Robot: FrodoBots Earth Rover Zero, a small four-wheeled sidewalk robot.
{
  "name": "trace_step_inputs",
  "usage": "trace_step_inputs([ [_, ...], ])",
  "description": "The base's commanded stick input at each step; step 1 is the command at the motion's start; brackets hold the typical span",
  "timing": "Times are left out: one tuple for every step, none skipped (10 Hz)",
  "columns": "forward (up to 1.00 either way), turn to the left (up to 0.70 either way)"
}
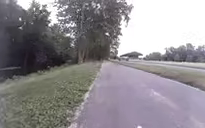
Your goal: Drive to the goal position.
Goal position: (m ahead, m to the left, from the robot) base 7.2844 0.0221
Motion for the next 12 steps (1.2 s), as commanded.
trace_step_inputs([
  [0.7,-0.01],
  [0.7,-0.01],
  [0.7,-0.01],
  [0.7,-0.01],
  [0.7,-0.01],
  [0.7,-0.01],
  [0.7,-0.01],
  [0.7,-0.01],
  [0.7,-0.01],
  [0.7,-0.01],
  [0.7,-0.01],
  [0.7,-0.01],
])
